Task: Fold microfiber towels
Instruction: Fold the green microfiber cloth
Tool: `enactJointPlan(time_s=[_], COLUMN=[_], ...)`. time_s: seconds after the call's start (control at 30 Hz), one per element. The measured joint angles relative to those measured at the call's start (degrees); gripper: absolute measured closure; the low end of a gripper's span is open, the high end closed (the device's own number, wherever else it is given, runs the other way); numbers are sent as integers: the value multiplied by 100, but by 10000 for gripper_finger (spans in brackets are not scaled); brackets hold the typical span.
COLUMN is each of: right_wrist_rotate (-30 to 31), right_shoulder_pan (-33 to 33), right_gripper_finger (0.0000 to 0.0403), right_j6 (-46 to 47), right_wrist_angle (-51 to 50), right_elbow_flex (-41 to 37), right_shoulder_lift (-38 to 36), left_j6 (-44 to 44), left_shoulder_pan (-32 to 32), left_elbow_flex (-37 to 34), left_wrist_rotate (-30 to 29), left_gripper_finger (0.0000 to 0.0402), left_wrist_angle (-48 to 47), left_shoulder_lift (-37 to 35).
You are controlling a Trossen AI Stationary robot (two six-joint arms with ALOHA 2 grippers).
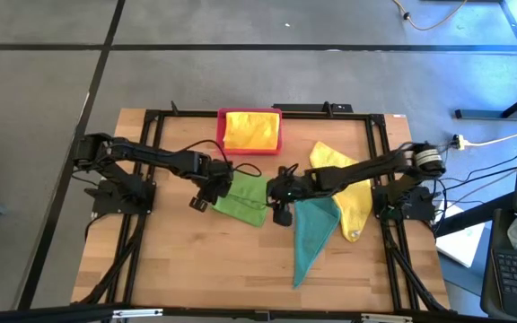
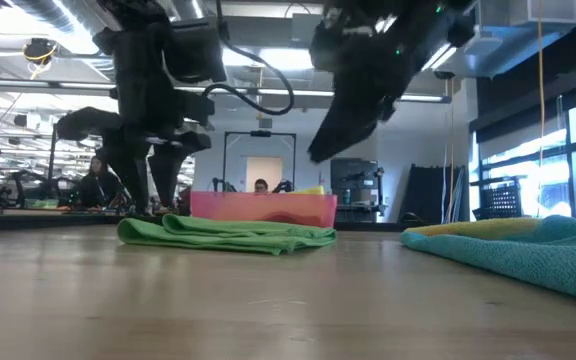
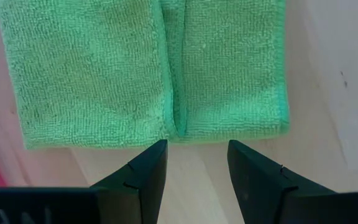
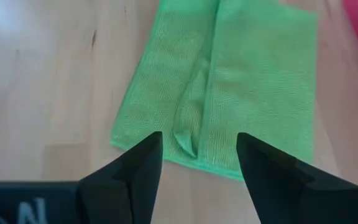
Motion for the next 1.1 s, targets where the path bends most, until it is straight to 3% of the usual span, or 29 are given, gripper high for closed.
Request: enactJointPlan(time_s=[0.23, 0.47, 0.8, 1.1], right_wrist_rotate=[-81, -144, -144, 447], right_shoulder_pan=[29, 29, 25, 25], right_gripper_finger=[181, 152, 151, 151], right_j6=[-710, -753, -755, -756], right_wrist_angle=[529, 343, 600, 771], right_elbow_flex=[0, -2, -2, -2], right_shoulder_lift=[542, 775, 1235, 1287], left_j6=[123, 181, 149, 149], left_shoulder_pan=[0, 24, 70, 274], left_elbow_flex=[-76, -424, -475, -475], left_wrist_rotate=[-4, -12, -156, -158], left_gripper_finger=[239, 239, 239, 239], left_wrist_angle=[722, 1029, 1513, 1518], left_shoulder_lift=[0, -2, -2, -2])
